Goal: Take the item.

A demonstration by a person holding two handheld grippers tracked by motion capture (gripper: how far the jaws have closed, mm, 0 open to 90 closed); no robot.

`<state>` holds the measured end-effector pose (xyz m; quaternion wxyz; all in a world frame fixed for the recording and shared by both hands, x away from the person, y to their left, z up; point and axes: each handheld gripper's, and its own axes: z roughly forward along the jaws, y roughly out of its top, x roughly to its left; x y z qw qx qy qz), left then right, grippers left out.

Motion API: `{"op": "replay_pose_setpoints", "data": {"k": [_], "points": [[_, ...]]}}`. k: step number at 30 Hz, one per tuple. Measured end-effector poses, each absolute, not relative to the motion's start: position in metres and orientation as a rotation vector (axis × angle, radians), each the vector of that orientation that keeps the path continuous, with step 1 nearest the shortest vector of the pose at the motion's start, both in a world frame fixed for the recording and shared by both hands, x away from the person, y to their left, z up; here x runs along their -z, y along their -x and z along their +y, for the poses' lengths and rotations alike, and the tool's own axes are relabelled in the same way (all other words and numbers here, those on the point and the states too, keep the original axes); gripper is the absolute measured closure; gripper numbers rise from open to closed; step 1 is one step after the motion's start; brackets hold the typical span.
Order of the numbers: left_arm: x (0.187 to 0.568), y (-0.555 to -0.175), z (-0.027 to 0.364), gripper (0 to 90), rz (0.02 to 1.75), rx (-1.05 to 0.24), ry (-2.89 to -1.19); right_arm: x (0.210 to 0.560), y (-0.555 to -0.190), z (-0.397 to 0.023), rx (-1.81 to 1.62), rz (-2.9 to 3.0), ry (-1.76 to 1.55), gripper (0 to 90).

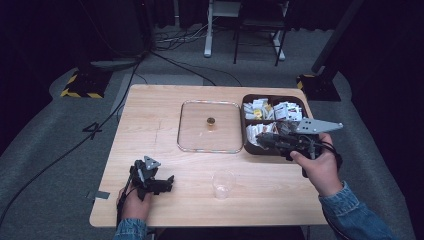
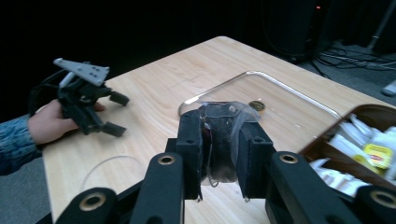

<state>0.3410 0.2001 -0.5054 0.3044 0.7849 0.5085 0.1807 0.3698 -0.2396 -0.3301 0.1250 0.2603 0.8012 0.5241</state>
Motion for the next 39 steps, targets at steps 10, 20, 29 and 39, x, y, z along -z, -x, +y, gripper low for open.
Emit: {"op": "replay_pose_setpoints", "data": {"k": [10,20,29,39], "points": [[0.506,-0.342,0.2,0.0,1.349,-0.481,-2.077,0.336,-0.357,-0.217,-1.53,2.394,-0.69,74.0],[0.506,-0.342,0.2,0.0,1.349,-0.481,-2.077,0.346,-0.349,-0.195,-1.544,2.468,-0.63,74.0],[0.506,-0.341,0.2,0.0,1.349,-0.481,-2.077,0.359,-0.342,-0.174,-1.562,2.535,-0.575,73.9],[0.506,-0.341,0.2,0.0,1.349,-0.481,-2.077,0.372,-0.339,-0.163,-1.537,2.583,-0.538,73.7]]}}
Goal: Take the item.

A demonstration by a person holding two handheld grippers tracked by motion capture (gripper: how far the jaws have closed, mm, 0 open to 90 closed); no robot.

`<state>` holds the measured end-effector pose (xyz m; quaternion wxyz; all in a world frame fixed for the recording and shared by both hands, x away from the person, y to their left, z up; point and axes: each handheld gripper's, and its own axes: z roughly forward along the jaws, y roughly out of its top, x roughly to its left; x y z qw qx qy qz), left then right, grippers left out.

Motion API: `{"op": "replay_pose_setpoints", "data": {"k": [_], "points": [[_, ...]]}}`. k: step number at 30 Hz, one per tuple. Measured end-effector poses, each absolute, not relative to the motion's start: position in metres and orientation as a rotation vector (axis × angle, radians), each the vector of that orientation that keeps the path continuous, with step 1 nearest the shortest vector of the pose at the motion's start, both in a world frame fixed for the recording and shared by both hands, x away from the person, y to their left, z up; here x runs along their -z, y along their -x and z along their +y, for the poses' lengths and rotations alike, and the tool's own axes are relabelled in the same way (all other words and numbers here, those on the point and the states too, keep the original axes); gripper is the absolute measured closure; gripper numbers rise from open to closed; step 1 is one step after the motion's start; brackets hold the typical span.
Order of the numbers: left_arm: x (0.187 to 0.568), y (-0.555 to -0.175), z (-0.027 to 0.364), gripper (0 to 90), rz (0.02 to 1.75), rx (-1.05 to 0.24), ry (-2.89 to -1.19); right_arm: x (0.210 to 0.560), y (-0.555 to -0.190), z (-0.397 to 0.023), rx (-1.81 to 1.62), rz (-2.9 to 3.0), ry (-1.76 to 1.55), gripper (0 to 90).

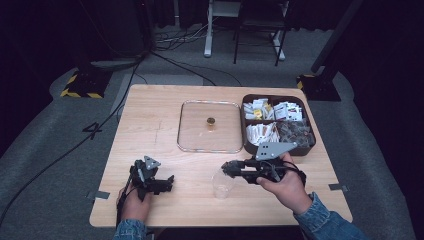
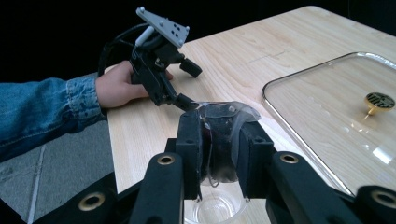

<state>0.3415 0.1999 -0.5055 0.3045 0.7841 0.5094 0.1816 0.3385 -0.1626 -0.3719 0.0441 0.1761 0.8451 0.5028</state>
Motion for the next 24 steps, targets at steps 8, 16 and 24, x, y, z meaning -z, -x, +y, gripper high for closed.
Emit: {"op": "replay_pose_setpoints", "data": {"k": [8,16,24], "points": [[0.506,-0.341,0.2,0.0,1.349,-0.481,-2.077,0.387,-0.338,-0.156,-1.471,2.617,-0.521,73.7],[0.505,-0.341,0.2,0.0,1.349,-0.48,-2.078,0.399,-0.337,-0.147,-1.414,2.669,-0.479,73.4],[0.506,-0.341,0.2,0.0,1.349,-0.481,-2.077,0.406,-0.337,-0.142,-1.357,2.691,-0.462,72.8]]}}
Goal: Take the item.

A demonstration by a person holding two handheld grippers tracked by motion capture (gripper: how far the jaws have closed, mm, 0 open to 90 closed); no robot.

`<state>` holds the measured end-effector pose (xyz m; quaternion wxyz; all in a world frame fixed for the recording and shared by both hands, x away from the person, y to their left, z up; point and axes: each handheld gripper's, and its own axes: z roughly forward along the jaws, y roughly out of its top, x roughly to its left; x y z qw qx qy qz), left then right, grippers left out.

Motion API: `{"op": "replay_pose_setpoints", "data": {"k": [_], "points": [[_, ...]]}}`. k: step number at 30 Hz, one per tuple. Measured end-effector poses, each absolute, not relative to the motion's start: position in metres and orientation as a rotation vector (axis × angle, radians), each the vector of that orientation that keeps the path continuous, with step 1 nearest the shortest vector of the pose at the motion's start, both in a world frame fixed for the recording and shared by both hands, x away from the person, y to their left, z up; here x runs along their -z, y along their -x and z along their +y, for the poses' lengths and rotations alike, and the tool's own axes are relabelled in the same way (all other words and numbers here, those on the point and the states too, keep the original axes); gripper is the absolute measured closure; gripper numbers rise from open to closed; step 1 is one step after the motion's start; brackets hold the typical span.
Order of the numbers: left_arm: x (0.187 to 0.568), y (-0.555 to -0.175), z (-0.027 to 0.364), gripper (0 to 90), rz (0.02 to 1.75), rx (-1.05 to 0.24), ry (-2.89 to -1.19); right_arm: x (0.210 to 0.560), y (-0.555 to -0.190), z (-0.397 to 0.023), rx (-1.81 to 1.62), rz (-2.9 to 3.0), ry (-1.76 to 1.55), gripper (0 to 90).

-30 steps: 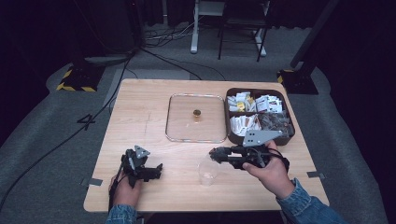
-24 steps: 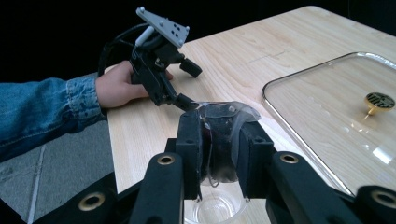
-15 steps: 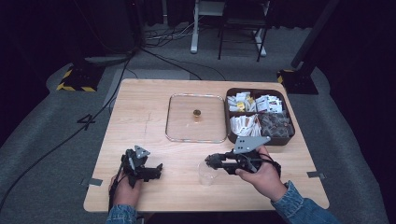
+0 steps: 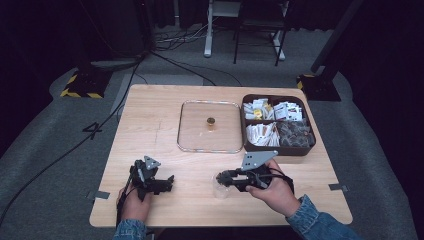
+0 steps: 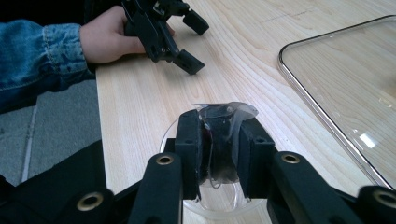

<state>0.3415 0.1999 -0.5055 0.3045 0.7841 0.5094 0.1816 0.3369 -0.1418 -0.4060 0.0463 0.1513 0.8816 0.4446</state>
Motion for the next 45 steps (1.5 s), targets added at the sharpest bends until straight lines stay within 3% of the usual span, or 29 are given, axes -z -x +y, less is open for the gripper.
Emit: {"op": "replay_pose_setpoints", "data": {"k": [3,6,11,26,45], "points": [[0.506,-0.341,0.2,0.0,1.349,-0.481,-2.077,0.408,-0.337,-0.14,-1.337,2.69,-0.451,70.3],[0.506,-0.341,0.2,0.0,1.349,-0.481,-2.077,0.411,-0.337,-0.137,-1.338,2.689,-0.442,53.6],[0.506,-0.341,0.2,0.0,1.349,-0.481,-2.077,0.411,-0.337,-0.134,-1.353,2.68,-0.427,42.7],[0.506,-0.341,0.2,0.0,1.349,-0.481,-2.076,0.402,-0.337,-0.144,-1.389,2.657,-0.464,36.0],[0.505,-0.343,0.2,0.0,1.349,-0.487,-2.077,0.391,-0.341,-0.223,-1.393,2.527,-0.667,28.6]]}}
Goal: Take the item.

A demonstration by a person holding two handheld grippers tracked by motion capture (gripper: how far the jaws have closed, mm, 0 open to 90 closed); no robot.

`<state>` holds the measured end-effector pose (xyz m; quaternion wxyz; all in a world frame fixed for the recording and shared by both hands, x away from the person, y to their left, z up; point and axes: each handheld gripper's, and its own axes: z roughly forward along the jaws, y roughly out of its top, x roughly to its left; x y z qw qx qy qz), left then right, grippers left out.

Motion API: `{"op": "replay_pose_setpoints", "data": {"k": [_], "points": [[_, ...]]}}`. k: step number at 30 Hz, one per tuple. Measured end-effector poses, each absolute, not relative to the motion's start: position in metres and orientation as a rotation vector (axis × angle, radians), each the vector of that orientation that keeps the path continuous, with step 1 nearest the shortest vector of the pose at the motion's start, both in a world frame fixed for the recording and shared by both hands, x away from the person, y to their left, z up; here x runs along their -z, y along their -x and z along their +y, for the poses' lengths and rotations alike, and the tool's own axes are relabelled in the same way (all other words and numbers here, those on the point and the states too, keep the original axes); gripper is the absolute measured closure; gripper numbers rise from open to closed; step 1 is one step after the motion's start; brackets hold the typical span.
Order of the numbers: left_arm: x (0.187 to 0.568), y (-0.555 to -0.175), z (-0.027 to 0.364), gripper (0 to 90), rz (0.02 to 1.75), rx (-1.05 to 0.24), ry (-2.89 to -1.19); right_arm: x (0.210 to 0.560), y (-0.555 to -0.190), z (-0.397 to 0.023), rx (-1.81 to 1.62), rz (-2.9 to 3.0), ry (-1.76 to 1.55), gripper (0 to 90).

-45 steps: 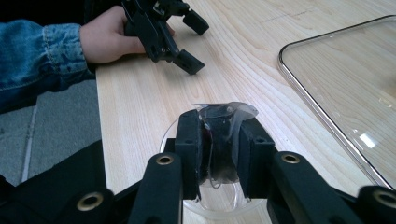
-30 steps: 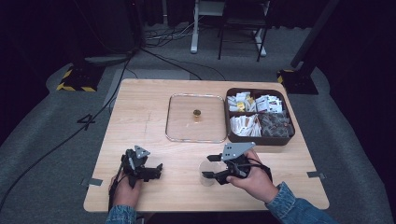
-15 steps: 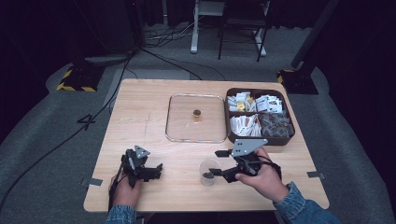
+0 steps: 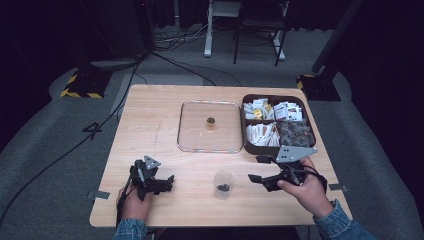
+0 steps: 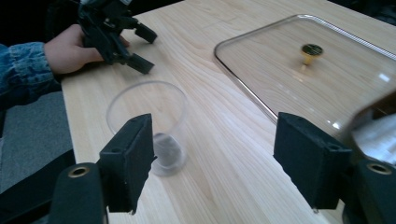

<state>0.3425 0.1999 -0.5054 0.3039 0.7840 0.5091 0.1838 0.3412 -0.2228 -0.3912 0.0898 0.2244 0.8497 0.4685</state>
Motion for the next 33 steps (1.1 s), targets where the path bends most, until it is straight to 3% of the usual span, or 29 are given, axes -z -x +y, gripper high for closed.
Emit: {"op": "replay_pose_setpoints", "data": {"k": [19,33], "points": [[0.506,-0.342,0.201,0.1,1.356,-0.486,-2.072,0.412,-0.354,-0.292,-1.22,2.468,-0.916,24.9],[0.505,-0.342,0.201,0.0,1.356,-0.485,-2.073,0.451,-0.363,-0.319,-1.139,2.448,-1.056,23.4]]}}
